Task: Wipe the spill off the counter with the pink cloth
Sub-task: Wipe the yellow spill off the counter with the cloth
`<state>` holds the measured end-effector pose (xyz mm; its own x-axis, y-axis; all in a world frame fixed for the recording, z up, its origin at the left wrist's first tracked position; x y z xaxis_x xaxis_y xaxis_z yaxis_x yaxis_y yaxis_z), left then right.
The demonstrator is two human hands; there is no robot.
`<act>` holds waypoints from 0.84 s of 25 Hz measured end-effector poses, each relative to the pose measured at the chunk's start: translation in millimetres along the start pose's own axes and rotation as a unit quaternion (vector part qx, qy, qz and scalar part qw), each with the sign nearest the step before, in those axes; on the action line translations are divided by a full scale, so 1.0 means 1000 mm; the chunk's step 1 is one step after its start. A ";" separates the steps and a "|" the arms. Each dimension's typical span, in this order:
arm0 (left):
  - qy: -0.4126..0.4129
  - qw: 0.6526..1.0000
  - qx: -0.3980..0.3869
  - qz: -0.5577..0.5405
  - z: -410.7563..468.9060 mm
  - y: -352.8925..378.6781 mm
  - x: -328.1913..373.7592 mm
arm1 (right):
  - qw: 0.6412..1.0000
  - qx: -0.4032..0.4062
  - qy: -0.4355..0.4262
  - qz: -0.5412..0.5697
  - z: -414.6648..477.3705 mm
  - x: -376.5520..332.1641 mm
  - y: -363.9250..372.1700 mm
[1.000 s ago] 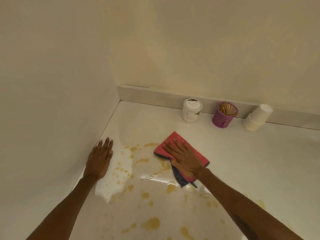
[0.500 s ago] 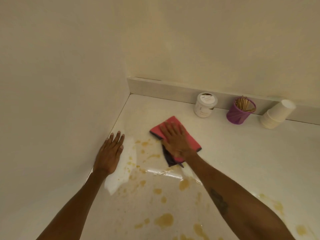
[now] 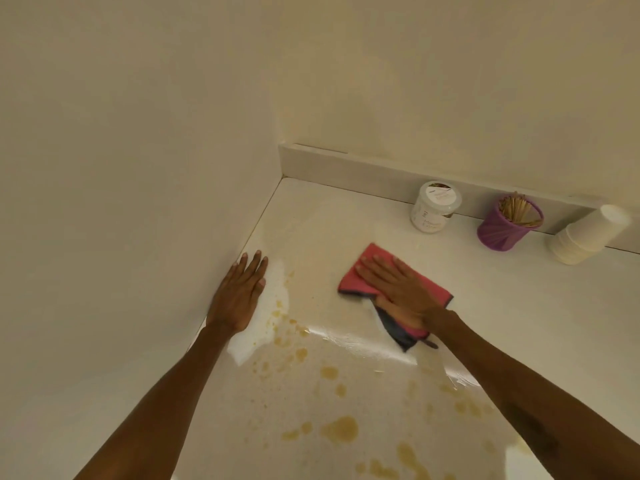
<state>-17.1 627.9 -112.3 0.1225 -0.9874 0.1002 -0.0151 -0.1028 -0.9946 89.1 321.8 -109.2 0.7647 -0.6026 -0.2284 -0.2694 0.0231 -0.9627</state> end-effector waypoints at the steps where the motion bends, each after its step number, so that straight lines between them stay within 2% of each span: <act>1: -0.002 1.000 0.000 -0.005 0.001 0.001 -0.001 | 1.000 0.007 0.025 0.012 0.018 0.001 -0.004; 3: -0.001 1.000 0.002 -0.012 0.001 0.002 -0.002 | 0.999 0.020 0.036 0.017 0.055 -0.018 -0.007; 5: 0.000 1.000 0.003 -0.019 0.001 0.001 -0.003 | 1.000 0.024 0.001 0.007 0.082 -0.054 -0.003; 8: -0.006 0.999 0.017 -0.037 0.002 -0.001 -0.002 | 0.993 0.013 -0.114 -0.006 0.090 -0.115 0.009; 10: -0.005 0.999 0.019 -0.046 0.002 -0.002 -0.003 | 0.975 -0.011 -0.220 -0.018 0.066 -0.149 0.022; 12: -0.006 0.999 0.021 -0.045 0.002 0.000 -0.005 | 0.950 -0.031 -0.308 -0.038 0.031 -0.151 0.034; 14: -0.009 0.999 0.020 -0.042 0.002 0.001 -0.005 | 0.937 -0.045 -0.346 -0.036 0.008 -0.119 0.030; 16: -0.013 0.999 0.018 -0.031 -0.001 0.004 -0.006 | 0.951 -0.043 -0.303 -0.046 0.004 -0.069 0.021; 18: -0.011 0.999 0.018 -0.030 0.001 0.004 -0.008 | 0.977 -0.026 -0.208 -0.037 0.021 -0.025 0.002; 21: -0.012 0.999 0.018 -0.032 0.005 0.004 -0.005 | 0.998 0.011 -0.061 -0.004 0.063 -0.019 -0.011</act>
<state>-12.6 633.3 -116.8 0.1451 -0.9760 0.1624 0.0281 -0.1600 -0.9867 114.2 383.6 -103.7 0.8329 -0.5005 -0.2363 -0.2517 0.0376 -0.9671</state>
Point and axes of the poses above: each hand's wrist, its own z-axis towards the middle knuckle, its own y-axis out of the palm, x = y × z, the point moved 8 cm from there along z, towards the middle knuckle, and after that the axes turned 8 degrees about z, right-handed, at the moved point
